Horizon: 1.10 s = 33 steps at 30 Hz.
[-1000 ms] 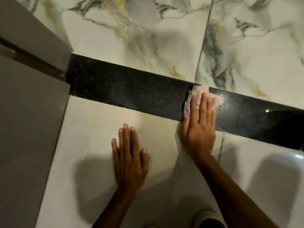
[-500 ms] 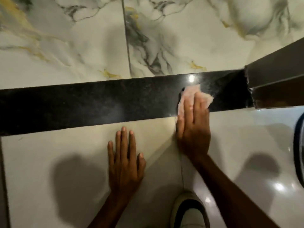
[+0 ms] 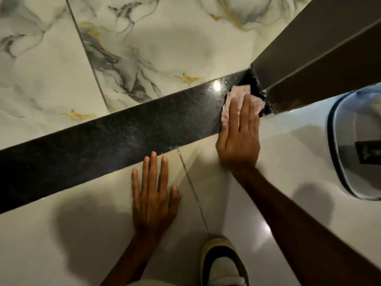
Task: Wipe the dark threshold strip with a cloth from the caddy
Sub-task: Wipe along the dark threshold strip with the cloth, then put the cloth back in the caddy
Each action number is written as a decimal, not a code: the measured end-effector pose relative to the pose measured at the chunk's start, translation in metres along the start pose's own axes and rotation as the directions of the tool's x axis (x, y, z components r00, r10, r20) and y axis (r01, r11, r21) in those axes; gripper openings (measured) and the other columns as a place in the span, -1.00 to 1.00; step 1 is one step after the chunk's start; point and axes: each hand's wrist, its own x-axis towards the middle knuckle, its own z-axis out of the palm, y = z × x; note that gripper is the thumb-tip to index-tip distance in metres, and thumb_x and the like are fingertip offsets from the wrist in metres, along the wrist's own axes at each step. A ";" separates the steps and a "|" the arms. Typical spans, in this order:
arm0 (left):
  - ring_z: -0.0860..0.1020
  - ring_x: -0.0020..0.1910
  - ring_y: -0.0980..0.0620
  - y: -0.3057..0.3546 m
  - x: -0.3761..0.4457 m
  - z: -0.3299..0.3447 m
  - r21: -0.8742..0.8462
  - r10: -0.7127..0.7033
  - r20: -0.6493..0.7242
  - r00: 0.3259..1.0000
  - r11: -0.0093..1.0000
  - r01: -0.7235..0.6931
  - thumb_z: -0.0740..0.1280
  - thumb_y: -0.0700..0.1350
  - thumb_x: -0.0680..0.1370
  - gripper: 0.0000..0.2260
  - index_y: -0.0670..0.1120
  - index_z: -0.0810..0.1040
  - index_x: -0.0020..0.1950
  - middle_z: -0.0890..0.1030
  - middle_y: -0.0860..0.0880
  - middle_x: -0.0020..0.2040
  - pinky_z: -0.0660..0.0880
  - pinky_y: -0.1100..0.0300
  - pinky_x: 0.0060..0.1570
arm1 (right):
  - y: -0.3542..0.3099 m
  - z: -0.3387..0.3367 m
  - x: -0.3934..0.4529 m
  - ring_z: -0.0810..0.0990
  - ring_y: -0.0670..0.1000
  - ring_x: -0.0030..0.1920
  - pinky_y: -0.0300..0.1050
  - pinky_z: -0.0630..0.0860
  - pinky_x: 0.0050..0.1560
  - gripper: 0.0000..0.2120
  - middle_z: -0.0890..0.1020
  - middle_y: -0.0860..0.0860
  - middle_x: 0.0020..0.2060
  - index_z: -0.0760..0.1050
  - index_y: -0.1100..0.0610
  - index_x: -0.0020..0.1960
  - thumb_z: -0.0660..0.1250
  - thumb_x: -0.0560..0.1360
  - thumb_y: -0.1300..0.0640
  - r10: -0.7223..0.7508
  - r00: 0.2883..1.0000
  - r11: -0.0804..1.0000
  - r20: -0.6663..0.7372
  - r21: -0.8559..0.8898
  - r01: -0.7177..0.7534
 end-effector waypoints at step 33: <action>0.23 0.73 -0.26 0.335 0.024 -0.569 -0.196 0.775 0.296 0.558 0.621 -0.759 0.02 0.18 0.77 -0.36 -0.16 0.13 0.76 0.23 -0.26 0.74 0.15 -0.20 0.70 | 0.147 -0.659 -0.148 0.48 0.29 0.54 0.22 0.66 0.40 -0.52 0.35 0.18 0.65 0.32 0.19 0.66 0.21 0.75 0.24 0.680 0.688 0.394 0.252 0.665 -0.634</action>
